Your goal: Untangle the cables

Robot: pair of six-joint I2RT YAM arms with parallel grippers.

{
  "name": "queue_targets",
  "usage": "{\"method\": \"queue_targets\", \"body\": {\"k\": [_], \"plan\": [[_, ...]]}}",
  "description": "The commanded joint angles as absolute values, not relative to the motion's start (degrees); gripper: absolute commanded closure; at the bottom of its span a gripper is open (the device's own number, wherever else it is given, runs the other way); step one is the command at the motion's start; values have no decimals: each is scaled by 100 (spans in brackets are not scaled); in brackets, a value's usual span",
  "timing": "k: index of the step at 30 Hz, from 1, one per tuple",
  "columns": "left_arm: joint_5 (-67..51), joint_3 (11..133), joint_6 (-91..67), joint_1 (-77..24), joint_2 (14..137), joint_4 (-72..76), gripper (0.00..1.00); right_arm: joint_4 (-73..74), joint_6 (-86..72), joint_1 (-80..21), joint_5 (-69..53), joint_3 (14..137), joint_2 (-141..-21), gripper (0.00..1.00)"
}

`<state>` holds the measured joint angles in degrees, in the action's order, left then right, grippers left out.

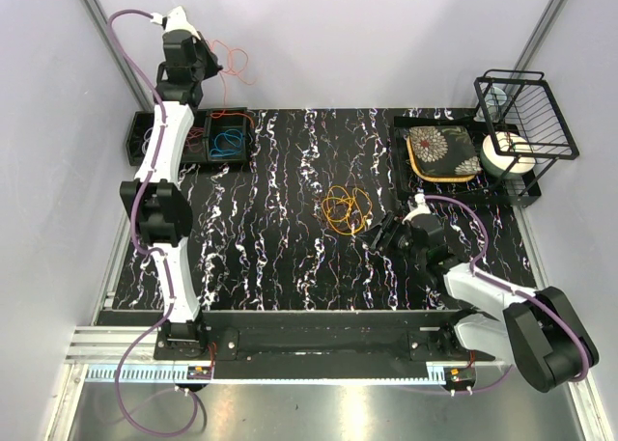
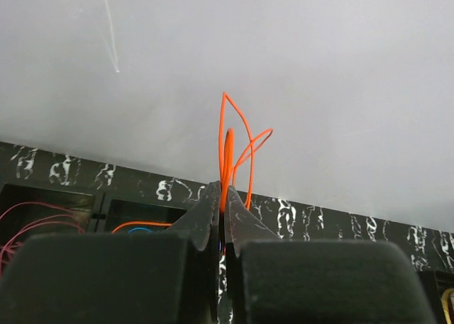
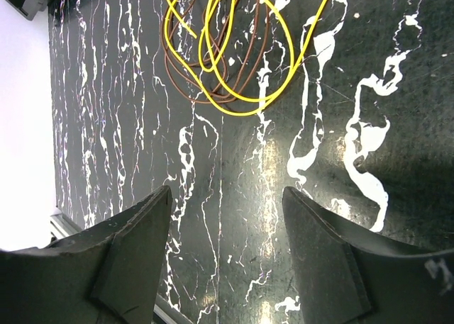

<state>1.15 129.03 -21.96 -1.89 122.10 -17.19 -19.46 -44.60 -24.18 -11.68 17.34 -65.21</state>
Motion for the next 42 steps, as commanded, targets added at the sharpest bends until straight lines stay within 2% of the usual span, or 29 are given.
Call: {"method": "queue_targets", "body": {"k": [1, 13, 20, 42], "plan": [[-342, 12823, -2320, -167, 12348, -932, 100, -2250, -4421, -2338, -1336, 1942, -6565, 30], [1203, 11576, -2469, -97, 11980, -852, 100, -2312, -4447, -2285, -1441, 1907, -6566, 30], [1432, 11321, -2654, -18, 11980, -940, 100, -2320, -4465, -2268, -1459, 1898, -6557, 31], [2004, 9484, -3138, 184, 10899, -369, 100, -2294, -4482, -2250, -1556, 1942, -6583, 31]]}}
